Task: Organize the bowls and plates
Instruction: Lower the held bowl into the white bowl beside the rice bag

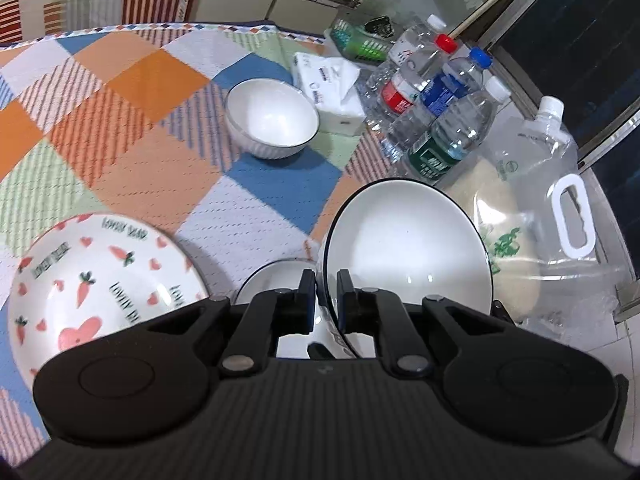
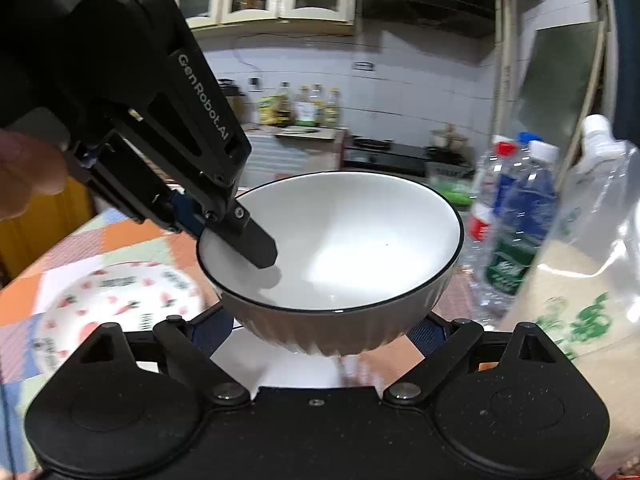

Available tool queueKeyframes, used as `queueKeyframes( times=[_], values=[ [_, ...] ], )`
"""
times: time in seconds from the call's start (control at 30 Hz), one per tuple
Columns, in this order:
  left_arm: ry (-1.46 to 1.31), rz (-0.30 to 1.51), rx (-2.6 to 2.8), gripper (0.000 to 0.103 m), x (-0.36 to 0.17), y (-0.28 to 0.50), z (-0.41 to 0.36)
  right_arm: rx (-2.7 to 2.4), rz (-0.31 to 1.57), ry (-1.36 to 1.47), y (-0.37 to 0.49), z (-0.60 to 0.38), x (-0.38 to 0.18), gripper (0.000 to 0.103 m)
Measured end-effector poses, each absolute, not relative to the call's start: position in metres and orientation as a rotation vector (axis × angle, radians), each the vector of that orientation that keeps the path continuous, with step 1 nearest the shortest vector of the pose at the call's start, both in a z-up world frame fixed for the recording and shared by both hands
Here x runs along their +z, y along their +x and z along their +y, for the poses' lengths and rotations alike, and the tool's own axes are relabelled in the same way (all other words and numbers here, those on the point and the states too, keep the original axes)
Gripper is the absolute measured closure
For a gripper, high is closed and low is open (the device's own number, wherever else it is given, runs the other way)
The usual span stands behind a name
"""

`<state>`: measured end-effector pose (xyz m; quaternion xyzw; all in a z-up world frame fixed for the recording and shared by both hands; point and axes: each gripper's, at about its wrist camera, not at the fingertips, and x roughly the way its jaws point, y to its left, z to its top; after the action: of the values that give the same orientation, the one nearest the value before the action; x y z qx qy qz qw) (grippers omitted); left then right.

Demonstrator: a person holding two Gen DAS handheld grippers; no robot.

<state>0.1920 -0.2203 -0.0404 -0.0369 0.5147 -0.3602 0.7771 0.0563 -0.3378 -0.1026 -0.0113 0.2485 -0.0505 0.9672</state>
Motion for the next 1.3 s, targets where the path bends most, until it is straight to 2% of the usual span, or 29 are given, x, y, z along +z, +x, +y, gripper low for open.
queueKeyframes(
  times=[0.57, 1.3],
  values=[
    [0.023, 1.236, -0.695, 0.094, -0.091, 0.183, -0.217, -0.020, 0.629, 0.037, 0.045, -0.325, -0.139, 0.009],
    [0.131, 1.208, -0.618, 0.094, -0.095, 0.180, -0.229, -0.006, 0.769, -0.031, 0.058, -0.320, -0.132, 0.010]
  ],
)
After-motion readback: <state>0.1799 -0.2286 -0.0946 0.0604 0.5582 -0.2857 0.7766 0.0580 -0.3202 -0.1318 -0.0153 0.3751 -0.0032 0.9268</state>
